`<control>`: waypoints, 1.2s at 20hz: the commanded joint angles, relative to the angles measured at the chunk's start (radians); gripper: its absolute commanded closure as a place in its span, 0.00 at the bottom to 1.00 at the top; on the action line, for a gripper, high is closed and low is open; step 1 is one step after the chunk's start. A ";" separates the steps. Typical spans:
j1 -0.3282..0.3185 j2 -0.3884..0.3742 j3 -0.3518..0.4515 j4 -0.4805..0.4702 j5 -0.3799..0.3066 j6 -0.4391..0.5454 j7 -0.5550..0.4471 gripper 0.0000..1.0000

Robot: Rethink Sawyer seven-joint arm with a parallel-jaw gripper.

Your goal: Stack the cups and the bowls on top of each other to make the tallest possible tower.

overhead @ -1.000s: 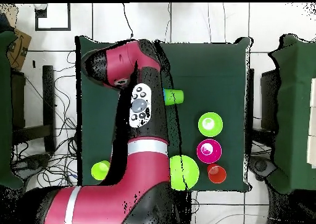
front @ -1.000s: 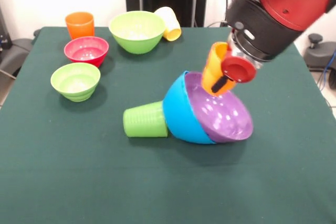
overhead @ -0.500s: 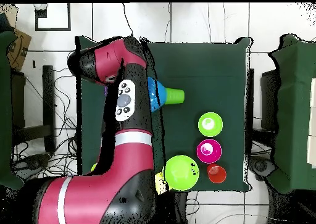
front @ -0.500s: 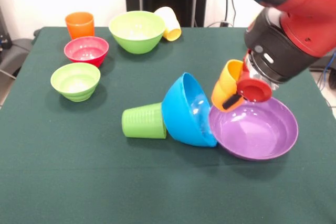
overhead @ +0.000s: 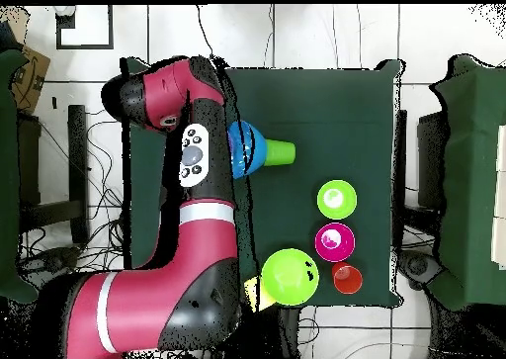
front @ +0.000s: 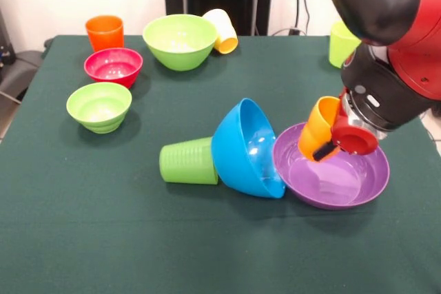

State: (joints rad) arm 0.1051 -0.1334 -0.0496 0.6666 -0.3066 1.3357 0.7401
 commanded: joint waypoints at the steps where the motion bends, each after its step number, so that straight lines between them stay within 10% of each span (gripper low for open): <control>1: -0.064 -0.004 0.108 0.024 0.096 -0.046 0.158 1.00; 24: -0.089 -0.021 0.126 0.091 0.282 -0.181 0.140 1.00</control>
State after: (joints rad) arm 0.0145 -0.1213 -0.0200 0.6703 -0.0461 1.2187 0.7401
